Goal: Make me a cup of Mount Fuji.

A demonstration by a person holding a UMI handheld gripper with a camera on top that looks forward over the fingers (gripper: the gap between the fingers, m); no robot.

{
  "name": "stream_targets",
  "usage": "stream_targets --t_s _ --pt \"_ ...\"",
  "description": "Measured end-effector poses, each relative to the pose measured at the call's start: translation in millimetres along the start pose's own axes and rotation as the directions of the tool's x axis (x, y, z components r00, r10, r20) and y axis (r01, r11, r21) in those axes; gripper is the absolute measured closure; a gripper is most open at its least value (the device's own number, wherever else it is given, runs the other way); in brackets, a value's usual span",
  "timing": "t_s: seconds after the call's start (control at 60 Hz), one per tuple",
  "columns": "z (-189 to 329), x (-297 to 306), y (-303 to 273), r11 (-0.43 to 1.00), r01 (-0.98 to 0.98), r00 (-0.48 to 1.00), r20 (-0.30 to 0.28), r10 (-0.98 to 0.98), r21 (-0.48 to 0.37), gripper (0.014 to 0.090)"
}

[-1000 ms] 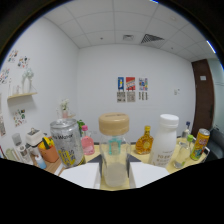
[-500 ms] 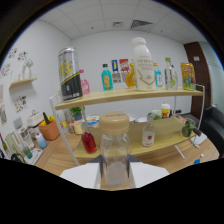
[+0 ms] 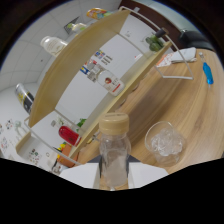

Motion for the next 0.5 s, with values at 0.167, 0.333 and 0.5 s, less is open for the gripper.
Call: stream_targets --t_s 0.167,0.333,0.5 --pt "4.3 2.2 -1.4 0.934 -0.356 0.932 0.07 0.356 -0.018 0.0673" --pt "4.6 -14.4 -3.8 0.82 -0.567 0.81 0.132 0.572 -0.073 0.0672" --pt "3.8 -28.4 -13.0 0.655 -0.746 0.631 0.189 0.752 -0.118 0.0675"
